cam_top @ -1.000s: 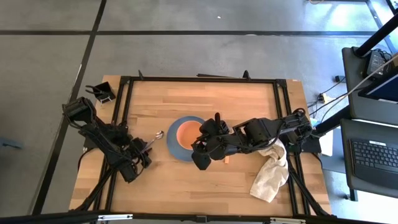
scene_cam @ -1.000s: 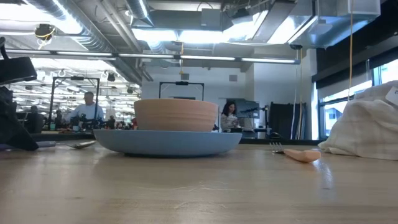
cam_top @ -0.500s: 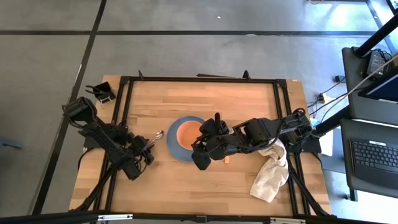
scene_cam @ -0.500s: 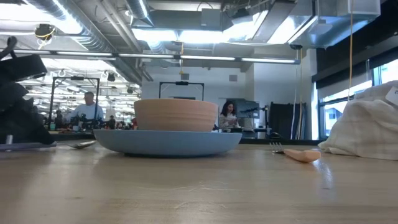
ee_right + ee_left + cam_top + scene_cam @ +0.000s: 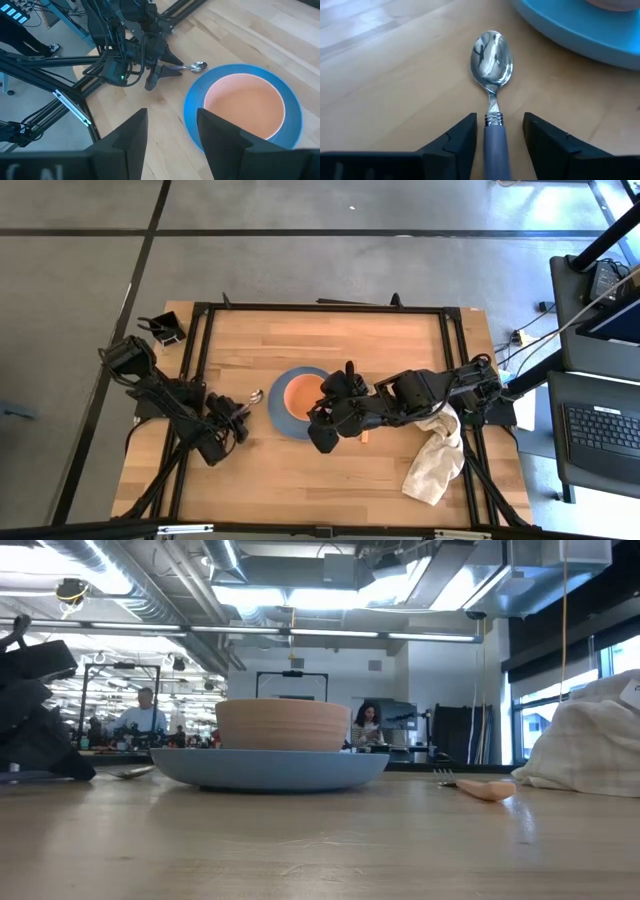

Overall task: Set table place
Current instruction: Place the fork next to the blue plate

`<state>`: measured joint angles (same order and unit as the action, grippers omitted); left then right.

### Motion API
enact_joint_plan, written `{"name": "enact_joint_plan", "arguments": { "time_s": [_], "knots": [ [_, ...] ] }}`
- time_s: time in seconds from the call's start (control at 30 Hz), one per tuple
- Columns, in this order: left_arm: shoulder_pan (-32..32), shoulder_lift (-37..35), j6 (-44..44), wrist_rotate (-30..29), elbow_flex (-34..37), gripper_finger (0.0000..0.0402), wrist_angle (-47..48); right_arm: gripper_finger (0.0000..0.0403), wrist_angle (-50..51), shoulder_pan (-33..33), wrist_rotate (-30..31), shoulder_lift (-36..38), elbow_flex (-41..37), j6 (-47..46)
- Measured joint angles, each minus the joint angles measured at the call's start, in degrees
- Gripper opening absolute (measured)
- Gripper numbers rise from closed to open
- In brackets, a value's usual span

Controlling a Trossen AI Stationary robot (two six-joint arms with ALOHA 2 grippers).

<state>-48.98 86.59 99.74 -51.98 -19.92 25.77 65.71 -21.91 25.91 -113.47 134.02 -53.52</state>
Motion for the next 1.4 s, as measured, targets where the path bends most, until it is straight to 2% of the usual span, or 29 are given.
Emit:
{"name": "enact_joint_plan", "arguments": {
  "time_s": [0.17, 0.33, 0.53, 0.8, 1.03, 1.4],
  "knots": [
    [0.71, -0.09, -0.09, 1.61, 0.0, 0.0112, 0.63, 0.0172, 0.0, 0.0, 0.0, 0.0, 0.0, 0.0],
    [0.73, -0.07, -1.06, 1.78, -0.18, 0.0042, 0.64, 0.0172, 0.0, 0.04, 0.0, 0.0, 0.0, 0.0],
    [0.82, 0.04, -1.33, 2.42, -1.59, 0.0042, 1.67, 0.0172, 0.02, 0.04, 0.0, 0.0, 0.0, 0.0],
    [0.73, 0.04, -1.52, 8.1, -6.59, 0.0042, 9.26, 0.0172, 0.02, 0.04, 0.0, 0.0, 0.0, 0.0],
    [0.69, 0.02, -10.2, 12.44, -12.06, 0.0042, 12.64, 0.0172, 0.04, 0.04, 0.01, 0.0, 0.0, 0.09],
    [1.38, 0.02, -21.22, 13.74, -26.85, 0.0042, 34.3, 0.0172, 0.04, 0.04, 0.02, 0.0, 0.0, 1.41]
  ]
}}
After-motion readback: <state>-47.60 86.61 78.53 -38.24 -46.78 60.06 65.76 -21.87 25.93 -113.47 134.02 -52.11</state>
